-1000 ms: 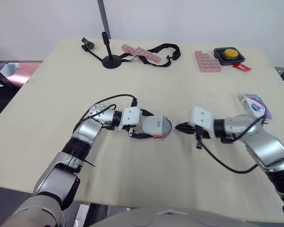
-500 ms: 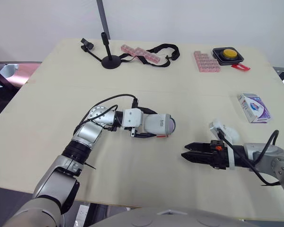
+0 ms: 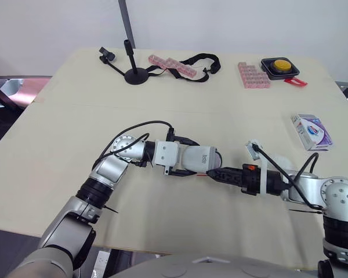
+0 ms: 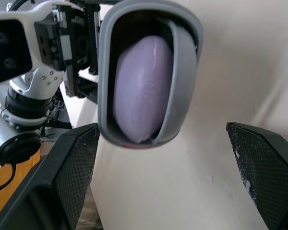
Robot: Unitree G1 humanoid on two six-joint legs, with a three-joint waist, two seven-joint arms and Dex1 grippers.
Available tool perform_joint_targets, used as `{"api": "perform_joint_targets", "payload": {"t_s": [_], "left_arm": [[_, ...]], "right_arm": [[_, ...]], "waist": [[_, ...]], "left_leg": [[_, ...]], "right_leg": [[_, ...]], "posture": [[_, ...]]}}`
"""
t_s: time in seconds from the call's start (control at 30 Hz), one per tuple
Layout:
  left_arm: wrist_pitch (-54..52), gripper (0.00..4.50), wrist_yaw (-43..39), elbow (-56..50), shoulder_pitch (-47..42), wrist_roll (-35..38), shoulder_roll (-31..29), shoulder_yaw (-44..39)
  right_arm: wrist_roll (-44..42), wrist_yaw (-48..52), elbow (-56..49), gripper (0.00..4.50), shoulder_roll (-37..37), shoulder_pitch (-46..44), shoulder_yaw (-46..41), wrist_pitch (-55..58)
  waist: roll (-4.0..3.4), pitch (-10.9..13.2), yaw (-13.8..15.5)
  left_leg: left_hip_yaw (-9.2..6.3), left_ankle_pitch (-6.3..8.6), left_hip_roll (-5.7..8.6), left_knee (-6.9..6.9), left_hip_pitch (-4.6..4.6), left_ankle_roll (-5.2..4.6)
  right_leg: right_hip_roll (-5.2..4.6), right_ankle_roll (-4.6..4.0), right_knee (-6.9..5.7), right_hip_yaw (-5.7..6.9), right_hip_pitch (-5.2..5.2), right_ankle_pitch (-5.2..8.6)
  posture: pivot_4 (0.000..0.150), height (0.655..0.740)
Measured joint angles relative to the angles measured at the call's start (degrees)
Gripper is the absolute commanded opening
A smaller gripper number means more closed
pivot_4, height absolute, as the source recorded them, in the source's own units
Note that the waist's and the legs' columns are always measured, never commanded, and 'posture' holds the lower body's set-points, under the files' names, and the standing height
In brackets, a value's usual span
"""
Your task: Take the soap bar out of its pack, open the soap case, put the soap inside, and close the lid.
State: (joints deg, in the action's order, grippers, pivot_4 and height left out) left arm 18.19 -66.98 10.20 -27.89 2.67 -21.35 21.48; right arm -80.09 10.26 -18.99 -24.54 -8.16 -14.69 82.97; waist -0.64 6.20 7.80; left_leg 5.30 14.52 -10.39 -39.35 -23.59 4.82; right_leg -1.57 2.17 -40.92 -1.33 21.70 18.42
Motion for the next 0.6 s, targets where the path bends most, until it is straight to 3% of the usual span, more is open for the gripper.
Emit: {"api": "perform_joint_targets", "payload": {"t_s": [0.6], "left_arm": [[-1.37,3.46,0.23,-1.06,0.1,0.15,0.07,0.33]], "right_arm": [[-6.4,-6.86,2.0,4.48,0.14,-1.39,5.44,-6.83]], "waist": [[0.0,0.0,0.03]], "left_leg": [[0.0,0.01,0.01,0.02,-0.07,0.01]], "right_leg": [[0.0,0.02,0.11,0.04,0.0,0.0]], "posture": [[0.15,0.716]]}}
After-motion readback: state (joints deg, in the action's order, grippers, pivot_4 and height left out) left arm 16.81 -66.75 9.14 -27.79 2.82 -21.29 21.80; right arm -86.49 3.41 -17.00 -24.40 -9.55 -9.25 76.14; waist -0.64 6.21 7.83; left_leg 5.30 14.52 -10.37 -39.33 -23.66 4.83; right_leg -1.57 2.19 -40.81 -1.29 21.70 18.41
